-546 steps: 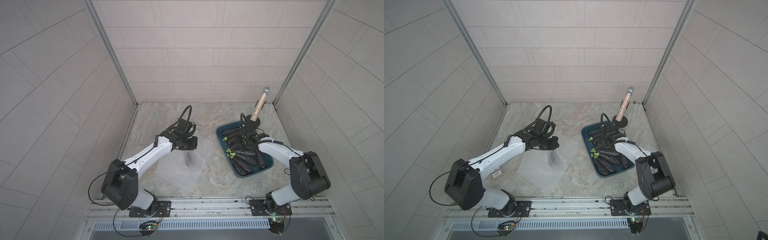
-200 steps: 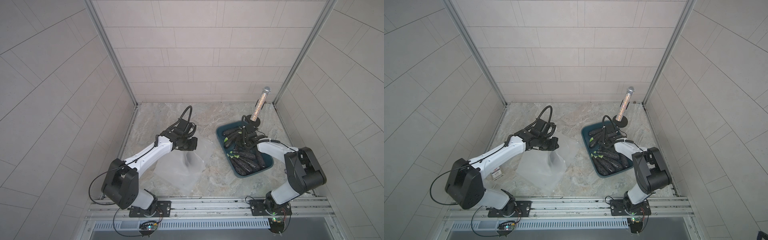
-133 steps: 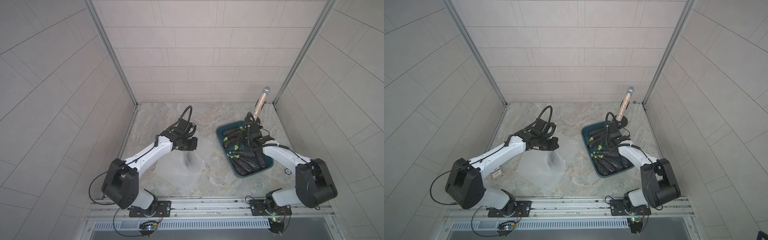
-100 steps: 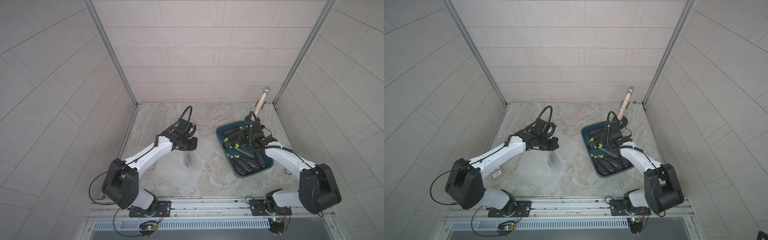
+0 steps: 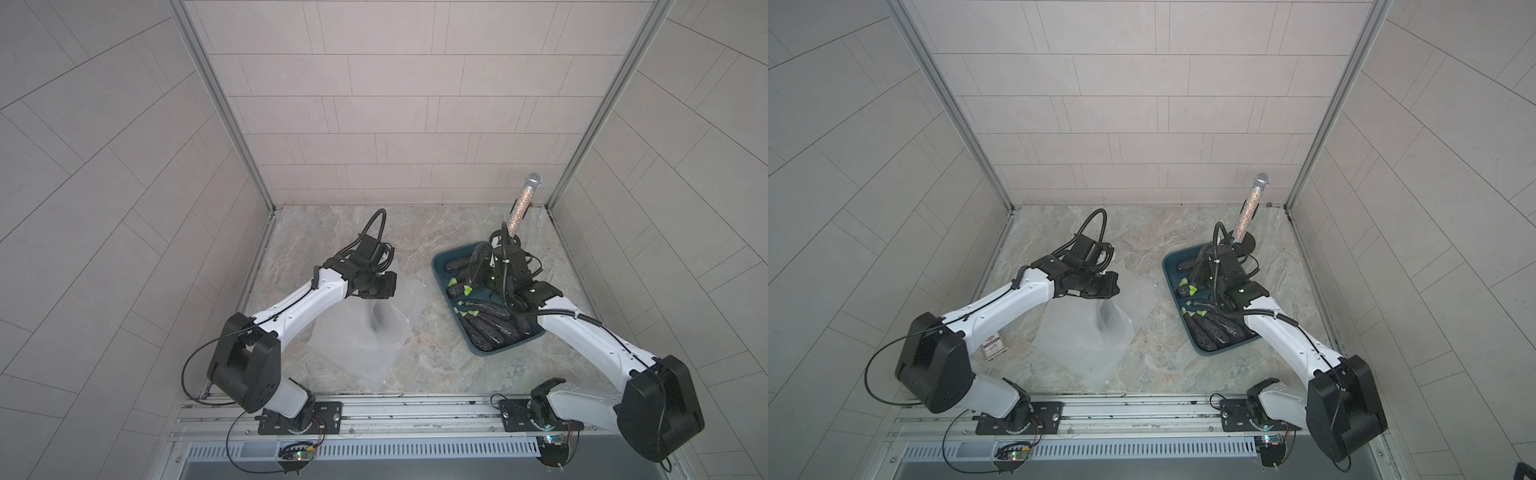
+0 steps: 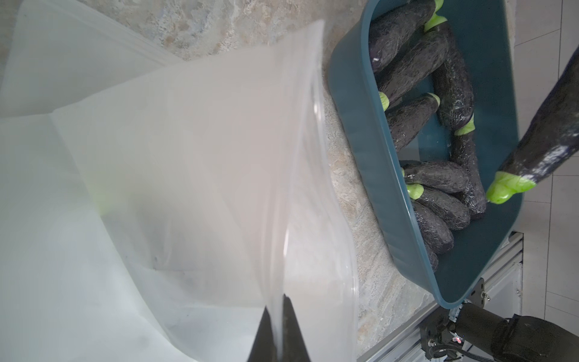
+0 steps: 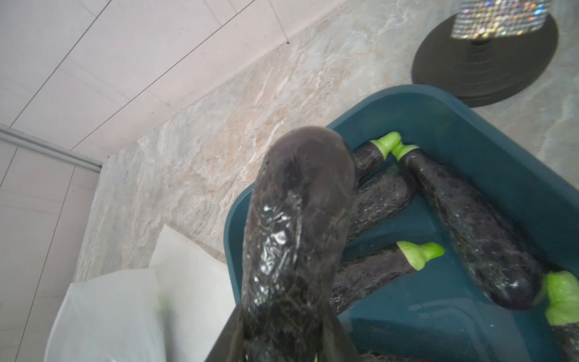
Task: Place the eggplant in a zip-top bag and seal the zipper
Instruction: Pick up the eggplant from the basket, then place the eggplant in the zipper food storage bag.
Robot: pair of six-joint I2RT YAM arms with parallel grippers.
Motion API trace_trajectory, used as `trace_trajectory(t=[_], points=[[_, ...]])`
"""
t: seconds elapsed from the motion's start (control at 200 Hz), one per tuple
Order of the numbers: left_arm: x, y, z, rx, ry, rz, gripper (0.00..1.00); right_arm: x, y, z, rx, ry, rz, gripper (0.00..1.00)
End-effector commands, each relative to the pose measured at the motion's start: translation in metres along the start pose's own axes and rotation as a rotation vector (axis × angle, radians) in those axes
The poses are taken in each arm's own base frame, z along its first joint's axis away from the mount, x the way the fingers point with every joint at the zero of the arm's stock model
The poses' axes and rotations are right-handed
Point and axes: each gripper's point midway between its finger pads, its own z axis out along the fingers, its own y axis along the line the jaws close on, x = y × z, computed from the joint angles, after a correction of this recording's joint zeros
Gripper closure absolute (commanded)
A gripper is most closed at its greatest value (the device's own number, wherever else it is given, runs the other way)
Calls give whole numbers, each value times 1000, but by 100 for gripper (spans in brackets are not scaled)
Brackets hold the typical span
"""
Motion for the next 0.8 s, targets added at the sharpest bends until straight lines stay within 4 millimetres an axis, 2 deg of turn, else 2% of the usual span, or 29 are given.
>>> trace_trajectory(t=[0.0,0.075,0.37,0.795], points=[[-5,-6,-3,8,-1,28,100,0,16,-7,-66,-28,-40,73],[-6,-7,-3,11,1,29,100,4,26,-7,-105,-33,-39,73],[-5,-8,-4,12,5,27,100,24,96,-18,-329,-69,-62,73],[-5,-12,-4,35,10,16,100,52,154,-21,-520,-69,-95,74]])
